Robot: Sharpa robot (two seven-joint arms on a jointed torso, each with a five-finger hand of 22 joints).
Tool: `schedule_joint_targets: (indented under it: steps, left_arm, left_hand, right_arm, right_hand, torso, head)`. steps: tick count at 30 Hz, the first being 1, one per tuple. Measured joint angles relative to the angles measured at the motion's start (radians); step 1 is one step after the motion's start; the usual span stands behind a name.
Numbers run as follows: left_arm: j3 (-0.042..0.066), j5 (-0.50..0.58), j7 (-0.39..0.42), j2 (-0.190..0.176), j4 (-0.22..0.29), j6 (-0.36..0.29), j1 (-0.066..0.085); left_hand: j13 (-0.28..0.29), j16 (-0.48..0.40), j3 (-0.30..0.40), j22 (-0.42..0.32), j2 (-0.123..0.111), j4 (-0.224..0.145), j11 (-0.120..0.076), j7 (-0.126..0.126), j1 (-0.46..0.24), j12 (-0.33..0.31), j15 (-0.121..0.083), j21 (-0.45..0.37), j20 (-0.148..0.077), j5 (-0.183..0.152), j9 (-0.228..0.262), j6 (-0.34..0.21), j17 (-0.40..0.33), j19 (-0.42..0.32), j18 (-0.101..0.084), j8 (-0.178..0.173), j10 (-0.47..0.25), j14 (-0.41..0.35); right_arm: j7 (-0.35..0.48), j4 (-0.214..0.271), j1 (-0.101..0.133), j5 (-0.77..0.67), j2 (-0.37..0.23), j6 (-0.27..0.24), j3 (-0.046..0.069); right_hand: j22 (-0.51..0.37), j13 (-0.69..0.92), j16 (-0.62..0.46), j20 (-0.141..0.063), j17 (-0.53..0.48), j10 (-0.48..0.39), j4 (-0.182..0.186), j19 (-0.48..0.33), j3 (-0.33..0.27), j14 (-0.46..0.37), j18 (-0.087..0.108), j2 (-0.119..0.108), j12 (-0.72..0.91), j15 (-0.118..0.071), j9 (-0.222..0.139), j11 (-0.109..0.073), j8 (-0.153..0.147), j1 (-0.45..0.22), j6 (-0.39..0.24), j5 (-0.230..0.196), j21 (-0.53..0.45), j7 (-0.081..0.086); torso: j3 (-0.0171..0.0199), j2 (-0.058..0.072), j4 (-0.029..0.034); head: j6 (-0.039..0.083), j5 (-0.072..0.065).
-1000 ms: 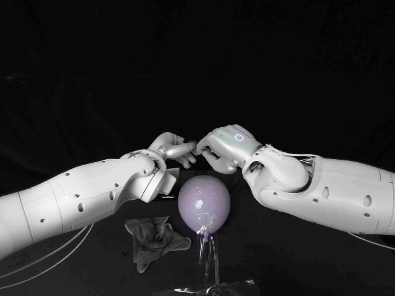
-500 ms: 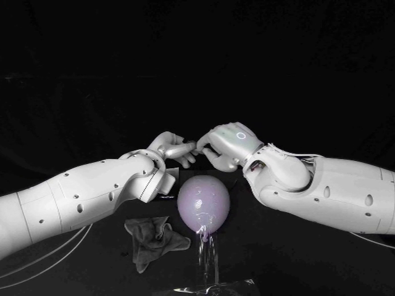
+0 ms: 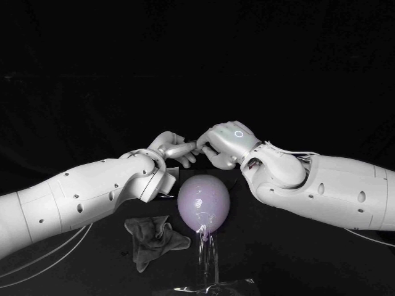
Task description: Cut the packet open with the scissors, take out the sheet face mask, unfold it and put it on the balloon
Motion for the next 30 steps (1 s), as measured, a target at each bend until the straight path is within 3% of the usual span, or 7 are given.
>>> schedule_joint_targets:
  steps: [14, 18, 21, 26, 27, 30]
  left_arm:
    - [0.000, 0.000, -0.001, -0.006, 0.016, 0.003, 0.000]
    - [0.000, 0.000, 0.001, -0.007, 0.020, 0.002, 0.000]
    - [0.000, 0.000, 0.005, -0.007, 0.023, 0.001, 0.000]
    - [0.000, 0.001, 0.019, -0.008, 0.030, -0.002, 0.000]
    - [0.000, 0.001, 0.021, -0.008, 0.032, -0.002, 0.000]
    - [0.000, 0.001, 0.029, -0.009, 0.036, -0.006, -0.001]
  left_hand:
    - [0.001, 0.004, 0.000, 0.001, 0.000, 0.000, -0.002, 0.000, 0.000, 0.000, 0.002, 0.000, 0.000, 0.002, 0.001, 0.000, 0.000, 0.000, 0.000, 0.000, 0.002, -0.001]
    - [0.004, 0.010, 0.000, 0.003, 0.003, 0.000, -0.002, 0.003, -0.002, 0.006, 0.007, 0.004, 0.006, 0.002, 0.004, -0.003, 0.000, -0.016, 0.000, 0.000, 0.002, -0.008]
    - [0.014, 0.028, 0.000, -0.002, 0.028, 0.000, 0.002, 0.012, -0.001, 0.022, 0.014, -0.006, 0.020, -0.017, 0.020, -0.028, 0.005, -0.045, 0.000, 0.002, -0.002, -0.046]
    - [0.045, 0.084, -0.005, -0.021, 0.052, 0.004, 0.025, 0.029, 0.015, 0.074, 0.033, -0.037, 0.051, -0.053, 0.051, -0.082, 0.022, -0.083, 0.000, 0.010, -0.078, -0.122]
    - [0.050, 0.091, -0.014, -0.024, 0.067, 0.014, 0.028, 0.030, 0.032, 0.081, 0.035, -0.043, 0.055, -0.070, 0.056, -0.092, 0.022, -0.091, 0.000, 0.010, -0.093, -0.138]
    - [0.064, 0.106, -0.025, -0.032, 0.084, 0.046, 0.037, 0.038, 0.064, 0.099, 0.045, -0.059, 0.069, -0.133, 0.062, -0.115, 0.024, -0.114, 0.000, 0.009, -0.135, -0.183]
  right_arm:
    - [-0.046, -0.026, 0.000, -0.007, 0.015, 0.040, 0.000]
    - [-0.049, -0.029, 0.000, -0.008, 0.018, 0.057, 0.000]
    - [-0.051, -0.030, 0.000, -0.010, 0.020, 0.067, 0.000]
    - [-0.061, -0.034, 0.001, -0.020, 0.024, 0.082, 0.000]
    - [-0.062, -0.034, 0.001, -0.021, 0.025, 0.083, 0.000]
    - [-0.070, -0.035, 0.001, -0.027, 0.027, 0.088, 0.000]
  right_hand:
    - [0.001, 0.000, 0.001, 0.000, -0.001, -0.003, -0.004, 0.000, -0.021, 0.000, 0.000, -0.008, 0.000, 0.007, -0.007, 0.005, -0.005, -0.008, -0.014, -0.004, -0.015, 0.006]
    - [0.001, -0.001, 0.001, 0.002, -0.001, -0.003, -0.021, -0.002, -0.034, 0.000, 0.000, -0.031, 0.000, 0.007, -0.009, 0.005, -0.005, 0.007, -0.014, -0.007, -0.018, 0.006]
    - [0.001, -0.001, 0.001, 0.002, -0.001, -0.003, -0.031, -0.002, -0.035, 0.000, 0.000, -0.038, -0.001, 0.007, -0.013, 0.005, -0.005, 0.014, -0.014, -0.007, -0.023, 0.006]
    - [0.001, -0.001, 0.000, 0.002, 0.000, -0.003, -0.035, -0.002, -0.039, 0.000, 0.000, -0.039, -0.002, 0.007, -0.017, 0.005, -0.009, 0.015, -0.020, -0.007, -0.023, 0.006]
    - [0.001, -0.001, 0.000, 0.002, 0.000, -0.003, -0.035, -0.002, -0.039, 0.000, 0.000, -0.040, -0.002, 0.007, -0.018, 0.005, -0.009, 0.016, -0.020, -0.007, -0.024, 0.006]
    - [0.000, 0.000, 0.000, 0.001, 0.000, -0.003, -0.040, -0.002, -0.044, 0.000, 0.000, -0.051, -0.004, 0.007, -0.022, 0.005, -0.011, 0.018, -0.021, -0.007, -0.028, 0.007]
  torso:
    - [0.0006, 0.000, -0.0008]
    - [0.0006, 0.000, -0.0011]
    - [0.0006, 0.000, -0.0012]
    - [0.0006, 0.000, -0.0007]
    - [0.0006, 0.000, -0.0007]
    - [0.0005, 0.000, -0.0001]
  head:
    - [0.002, -0.007]
    - [0.001, -0.010]
    - [0.001, -0.012]
    - [0.003, -0.016]
    - [0.003, -0.016]
    - [0.005, -0.018]
